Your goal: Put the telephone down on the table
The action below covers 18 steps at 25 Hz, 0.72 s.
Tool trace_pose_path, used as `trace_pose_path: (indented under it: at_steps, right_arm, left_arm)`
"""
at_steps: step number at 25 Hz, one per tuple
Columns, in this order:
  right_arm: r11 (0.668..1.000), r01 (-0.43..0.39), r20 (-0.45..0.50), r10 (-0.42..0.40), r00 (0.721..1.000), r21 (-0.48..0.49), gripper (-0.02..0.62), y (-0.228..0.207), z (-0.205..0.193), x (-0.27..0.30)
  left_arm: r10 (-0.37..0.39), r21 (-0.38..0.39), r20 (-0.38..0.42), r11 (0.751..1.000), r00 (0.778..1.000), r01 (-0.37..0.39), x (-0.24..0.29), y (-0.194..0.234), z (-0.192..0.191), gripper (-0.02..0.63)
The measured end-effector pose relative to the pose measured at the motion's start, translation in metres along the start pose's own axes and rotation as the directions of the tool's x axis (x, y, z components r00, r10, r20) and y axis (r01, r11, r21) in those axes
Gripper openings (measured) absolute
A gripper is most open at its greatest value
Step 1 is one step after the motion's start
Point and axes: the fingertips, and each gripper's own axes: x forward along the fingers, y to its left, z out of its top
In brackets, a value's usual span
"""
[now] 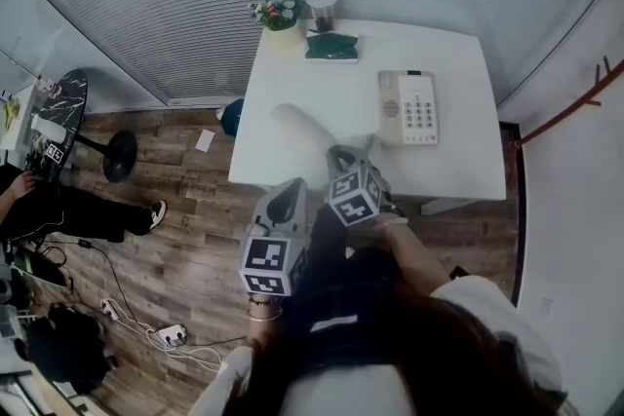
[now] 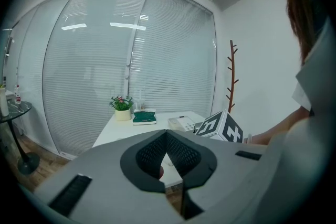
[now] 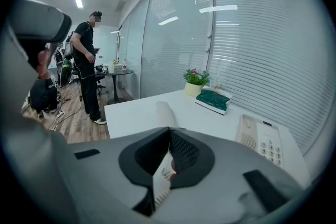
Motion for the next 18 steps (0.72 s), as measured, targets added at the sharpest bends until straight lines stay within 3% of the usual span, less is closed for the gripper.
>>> trace_pose_path:
  at_steps: [18]
  right_arm:
    - [0.994,0.055,0.107,-0.065,0.992,0.092,-0.003,-0.018,0.003,-0.060]
  left_arm:
    - [-0.028,0.048,0.005,0.998,1.000,0.027,-0.016,-0.029,-0.002,-0.001]
